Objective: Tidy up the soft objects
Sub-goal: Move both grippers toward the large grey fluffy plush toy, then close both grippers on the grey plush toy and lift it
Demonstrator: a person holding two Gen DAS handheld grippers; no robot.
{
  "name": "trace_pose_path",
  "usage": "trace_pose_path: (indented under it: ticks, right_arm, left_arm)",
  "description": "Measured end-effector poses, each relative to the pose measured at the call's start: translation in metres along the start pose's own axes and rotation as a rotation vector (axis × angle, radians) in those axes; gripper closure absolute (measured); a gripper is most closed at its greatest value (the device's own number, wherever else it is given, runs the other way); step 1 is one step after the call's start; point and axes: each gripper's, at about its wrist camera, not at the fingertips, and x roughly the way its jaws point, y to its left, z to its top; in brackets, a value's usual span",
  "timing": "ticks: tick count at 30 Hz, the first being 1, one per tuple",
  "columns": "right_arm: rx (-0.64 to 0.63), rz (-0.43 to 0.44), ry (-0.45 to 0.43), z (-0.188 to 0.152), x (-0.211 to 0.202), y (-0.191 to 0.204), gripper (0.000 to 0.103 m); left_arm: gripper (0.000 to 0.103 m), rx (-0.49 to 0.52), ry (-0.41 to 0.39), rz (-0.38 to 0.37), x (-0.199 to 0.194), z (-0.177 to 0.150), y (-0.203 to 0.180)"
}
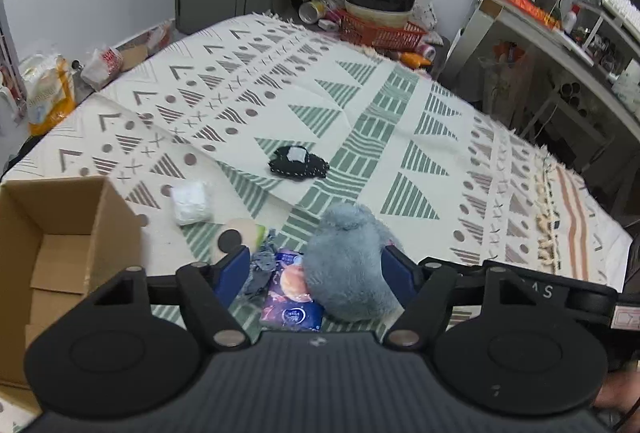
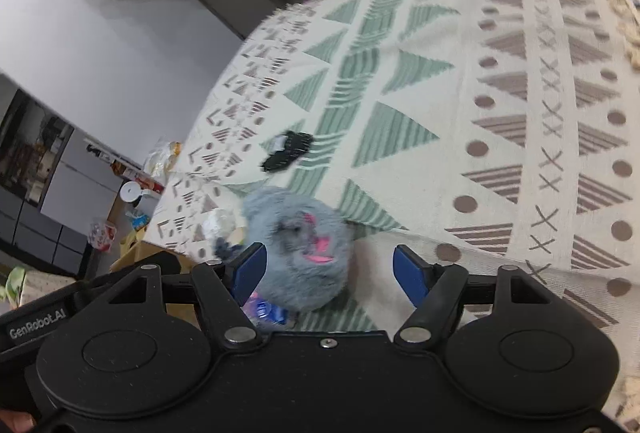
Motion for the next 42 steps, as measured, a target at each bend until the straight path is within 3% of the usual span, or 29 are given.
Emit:
trace_pose_path:
  ticks: [2,7,11,19,22,35,36,38,42]
  right_arm:
    - [0.029,0.009,0.02,0.001,0.01,-0.009,0.049]
    - [0.104,0.076,0.061,0.003,0.029,-0.026,0.055]
    - [0.17,0.143,0.096,0.005,0.044,-0.035,0.068]
    - [0.235,0.247,0.136,0.006,0.063,-0.04,0.078]
    - [0.226,0.242,0.131,0.006,0.063,-0.039,0.086]
    - [0.132,0.16,0.085,-0.006,0.047,-0.016,0.088]
    - [0.127,0.149,0.079,-0.007,0.046,-0.015,0.088]
    - [0.124,0.133,0.071,-0.009,0.044,-0.012,0.089]
    - [0.08,0.091,0.042,-0.012,0.035,0.001,0.089]
  left_arm:
    - [0.037,0.011,0.018,-0.012,0.011,-0.001,-0.001]
    - [0.046,0.01,0.04,-0.036,0.035,0.0,-0.001]
    - [0.057,-0.022,0.054,-0.064,0.05,-0.001,0.005]
    - [0.058,-0.05,0.051,-0.084,0.062,0.005,0.012]
    - [0.058,-0.064,0.053,-0.091,0.063,0.006,0.016]
    - [0.059,-0.068,0.094,-0.119,0.058,-0.001,0.015]
    - [0.061,-0.067,0.094,-0.122,0.058,-0.002,0.014]
    - [0.076,-0.053,0.092,-0.131,0.057,-0.004,0.011]
    - [0.085,-0.061,0.075,-0.132,0.046,-0.006,0.006]
